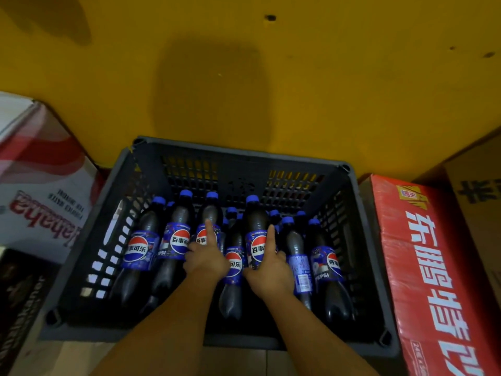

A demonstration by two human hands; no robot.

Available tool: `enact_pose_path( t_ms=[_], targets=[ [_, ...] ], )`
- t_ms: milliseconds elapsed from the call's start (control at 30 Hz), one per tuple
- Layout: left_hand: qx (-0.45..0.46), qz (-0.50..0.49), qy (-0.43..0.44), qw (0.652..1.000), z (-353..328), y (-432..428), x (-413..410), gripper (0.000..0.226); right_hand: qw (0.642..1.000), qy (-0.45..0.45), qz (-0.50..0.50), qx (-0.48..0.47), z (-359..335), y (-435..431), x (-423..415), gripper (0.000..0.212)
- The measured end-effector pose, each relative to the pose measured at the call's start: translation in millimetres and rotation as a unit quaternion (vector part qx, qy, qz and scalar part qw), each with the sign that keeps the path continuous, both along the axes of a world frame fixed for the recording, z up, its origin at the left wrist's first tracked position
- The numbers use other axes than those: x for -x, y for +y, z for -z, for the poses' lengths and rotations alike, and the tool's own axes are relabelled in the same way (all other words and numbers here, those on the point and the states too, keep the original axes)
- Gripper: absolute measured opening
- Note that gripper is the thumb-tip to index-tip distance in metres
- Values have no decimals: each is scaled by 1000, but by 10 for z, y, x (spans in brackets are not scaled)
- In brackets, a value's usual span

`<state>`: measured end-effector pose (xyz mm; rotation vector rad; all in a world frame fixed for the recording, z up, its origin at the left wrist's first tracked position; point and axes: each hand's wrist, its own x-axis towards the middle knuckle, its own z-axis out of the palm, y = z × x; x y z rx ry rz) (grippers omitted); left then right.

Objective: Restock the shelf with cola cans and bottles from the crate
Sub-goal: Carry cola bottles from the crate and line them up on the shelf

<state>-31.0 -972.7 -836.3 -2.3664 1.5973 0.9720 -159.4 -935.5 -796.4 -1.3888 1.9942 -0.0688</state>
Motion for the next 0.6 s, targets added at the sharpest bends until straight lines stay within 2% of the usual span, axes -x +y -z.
enact_pose_path(
  t_ms=[100,233,333,467,600],
  targets=[
    [19,14,56,998,-59,-32,-129,109,999,-29,16,11,7,2,46,102],
    [24,-61,148,987,-253,56,-136,105,991,-105,68,39,-107,43,95,105],
    [60,-99,219,969,-540,201,-181,101,983,-133,100,71,-405,103,100,107],
    [150,-147,271,939,-1221,320,-214,99,980,-144,91,101,-1042,186,135,105],
    [184,-171,347,904,-2238,449,-281,107,976,-154,92,123,-1942,329,123,106]
  ],
)
